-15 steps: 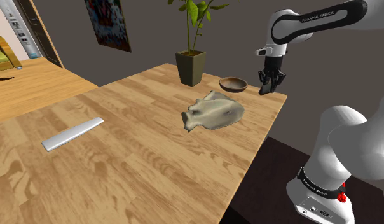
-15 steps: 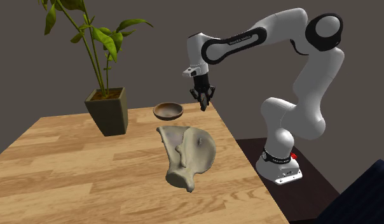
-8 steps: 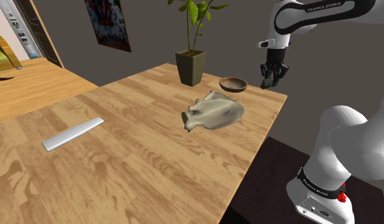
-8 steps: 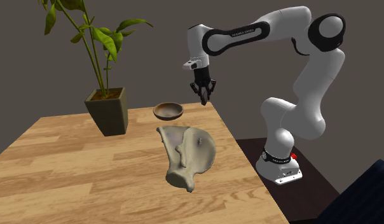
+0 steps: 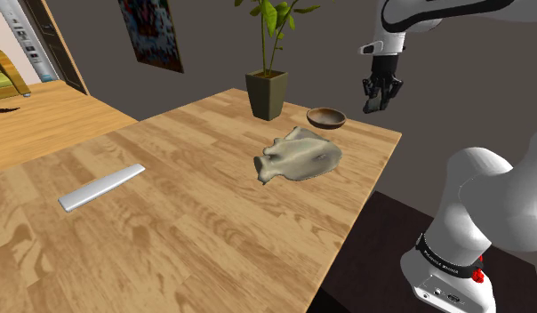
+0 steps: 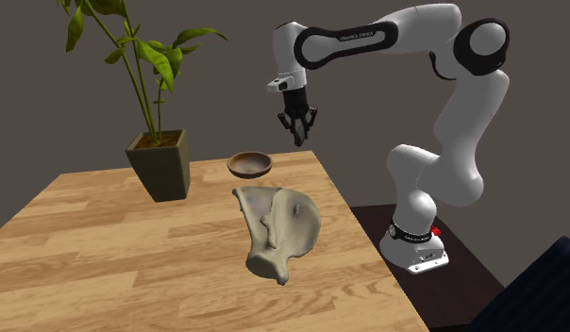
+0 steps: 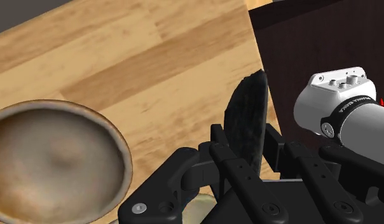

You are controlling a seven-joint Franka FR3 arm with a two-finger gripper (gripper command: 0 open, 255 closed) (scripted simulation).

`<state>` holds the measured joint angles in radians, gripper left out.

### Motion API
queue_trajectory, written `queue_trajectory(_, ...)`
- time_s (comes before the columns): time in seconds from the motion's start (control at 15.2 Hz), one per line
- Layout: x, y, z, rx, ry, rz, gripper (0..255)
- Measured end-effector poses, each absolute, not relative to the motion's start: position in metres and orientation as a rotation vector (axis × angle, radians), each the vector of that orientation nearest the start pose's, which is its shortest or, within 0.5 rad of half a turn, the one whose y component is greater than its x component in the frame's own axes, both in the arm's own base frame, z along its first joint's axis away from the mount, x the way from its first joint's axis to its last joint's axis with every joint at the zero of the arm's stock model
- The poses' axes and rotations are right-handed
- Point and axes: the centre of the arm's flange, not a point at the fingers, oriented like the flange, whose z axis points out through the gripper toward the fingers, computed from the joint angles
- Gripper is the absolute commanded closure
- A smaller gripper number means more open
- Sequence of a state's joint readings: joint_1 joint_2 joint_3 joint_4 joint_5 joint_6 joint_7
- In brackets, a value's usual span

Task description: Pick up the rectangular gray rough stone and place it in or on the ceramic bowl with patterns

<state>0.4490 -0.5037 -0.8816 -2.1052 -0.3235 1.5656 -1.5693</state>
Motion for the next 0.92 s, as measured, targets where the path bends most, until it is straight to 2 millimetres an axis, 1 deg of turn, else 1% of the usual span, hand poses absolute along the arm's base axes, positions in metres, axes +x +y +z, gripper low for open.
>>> queue_trajectory(0.2,0.399,-0.259,0.519,-2.373,-1.751,0.09,255)
queue_trajectory(0.4,0.442,-0.258,0.518,-2.377,-1.748,0.092,255)
queue_trajectory(0.66,0.491,-0.254,0.515,-2.381,-1.742,0.097,255)
queue_trajectory(0.79,0.516,-0.253,0.519,-2.382,-1.746,0.094,255)
queue_trajectory(0.86,0.53,-0.253,0.517,-2.382,-1.749,0.093,255)
queue_trajectory(0.92,0.537,-0.25,0.516,-2.379,-1.751,0.092,255)
